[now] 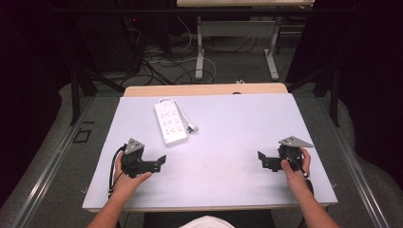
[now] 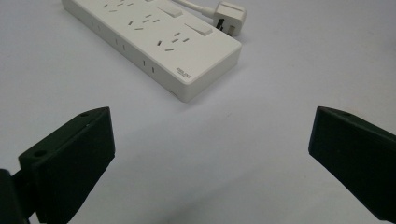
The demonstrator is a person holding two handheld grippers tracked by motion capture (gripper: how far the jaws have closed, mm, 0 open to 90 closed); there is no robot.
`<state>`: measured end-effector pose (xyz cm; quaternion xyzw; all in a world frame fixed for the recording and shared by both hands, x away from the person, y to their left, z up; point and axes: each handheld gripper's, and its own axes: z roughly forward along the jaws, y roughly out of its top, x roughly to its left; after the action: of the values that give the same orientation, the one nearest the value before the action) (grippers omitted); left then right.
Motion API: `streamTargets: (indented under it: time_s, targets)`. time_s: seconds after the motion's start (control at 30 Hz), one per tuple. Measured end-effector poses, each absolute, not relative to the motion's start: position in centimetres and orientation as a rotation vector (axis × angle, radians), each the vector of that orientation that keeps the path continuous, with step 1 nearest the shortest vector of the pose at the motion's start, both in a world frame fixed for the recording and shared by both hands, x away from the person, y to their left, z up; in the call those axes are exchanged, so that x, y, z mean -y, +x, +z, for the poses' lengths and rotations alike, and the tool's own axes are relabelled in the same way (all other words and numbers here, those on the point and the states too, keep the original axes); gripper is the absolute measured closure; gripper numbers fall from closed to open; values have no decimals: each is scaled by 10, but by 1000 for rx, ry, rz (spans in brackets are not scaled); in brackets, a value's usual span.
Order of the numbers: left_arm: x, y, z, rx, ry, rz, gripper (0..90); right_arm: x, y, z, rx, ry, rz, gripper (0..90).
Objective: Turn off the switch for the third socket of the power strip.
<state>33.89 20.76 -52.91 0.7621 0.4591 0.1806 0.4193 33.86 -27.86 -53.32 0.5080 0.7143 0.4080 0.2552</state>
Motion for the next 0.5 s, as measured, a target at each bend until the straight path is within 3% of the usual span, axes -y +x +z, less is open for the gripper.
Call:
streamTargets:
  time_s: [0.5]
  targets:
    - [-195, 334, -524, -1113, 1924, 467, 83, 277, 338, -534, -1947, 1366, 1115, 0]
